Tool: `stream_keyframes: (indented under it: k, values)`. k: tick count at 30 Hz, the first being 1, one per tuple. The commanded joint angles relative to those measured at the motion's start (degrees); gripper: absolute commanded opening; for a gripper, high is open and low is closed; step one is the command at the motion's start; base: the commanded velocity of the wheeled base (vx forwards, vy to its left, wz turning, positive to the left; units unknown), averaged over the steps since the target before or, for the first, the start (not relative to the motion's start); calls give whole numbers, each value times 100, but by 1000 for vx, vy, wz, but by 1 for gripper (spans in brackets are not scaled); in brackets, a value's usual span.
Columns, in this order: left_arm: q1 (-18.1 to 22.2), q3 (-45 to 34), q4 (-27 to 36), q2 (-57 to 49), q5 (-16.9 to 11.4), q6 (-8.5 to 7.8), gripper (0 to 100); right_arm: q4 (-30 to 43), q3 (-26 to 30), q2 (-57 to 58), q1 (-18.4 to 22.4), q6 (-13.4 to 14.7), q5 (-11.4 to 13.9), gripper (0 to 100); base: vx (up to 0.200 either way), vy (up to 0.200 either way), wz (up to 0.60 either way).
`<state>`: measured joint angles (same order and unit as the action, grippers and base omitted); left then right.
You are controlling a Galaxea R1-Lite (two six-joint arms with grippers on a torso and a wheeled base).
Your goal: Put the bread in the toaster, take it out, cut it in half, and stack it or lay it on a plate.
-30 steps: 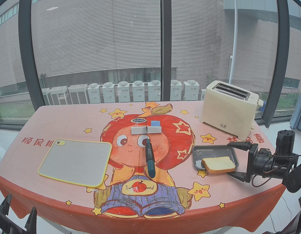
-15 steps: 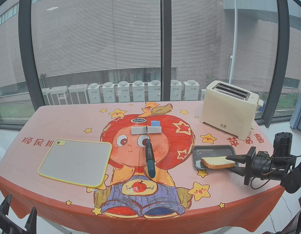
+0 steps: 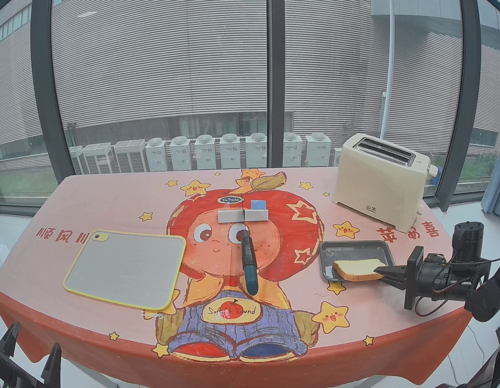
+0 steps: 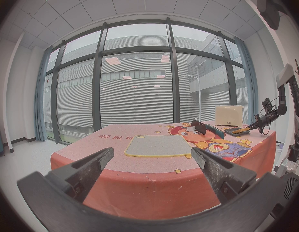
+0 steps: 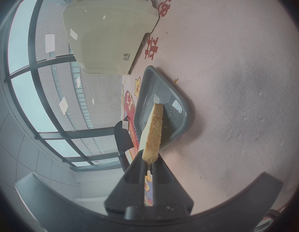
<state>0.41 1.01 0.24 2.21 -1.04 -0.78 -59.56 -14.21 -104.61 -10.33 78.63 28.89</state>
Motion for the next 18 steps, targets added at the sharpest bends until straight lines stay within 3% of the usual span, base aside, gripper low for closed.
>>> stream_keyframes:
  k: [1, 18]
  values:
    - [2, -101, 2, -1, -2, -1, 100, -11, -2, 28, 4, 3, 11, 0, 0, 0, 0]
    - [2, -101, 2, 8, -2, -10, 100, -3, -46, 397, -5, -41, 2, 0, 0, 0, 0]
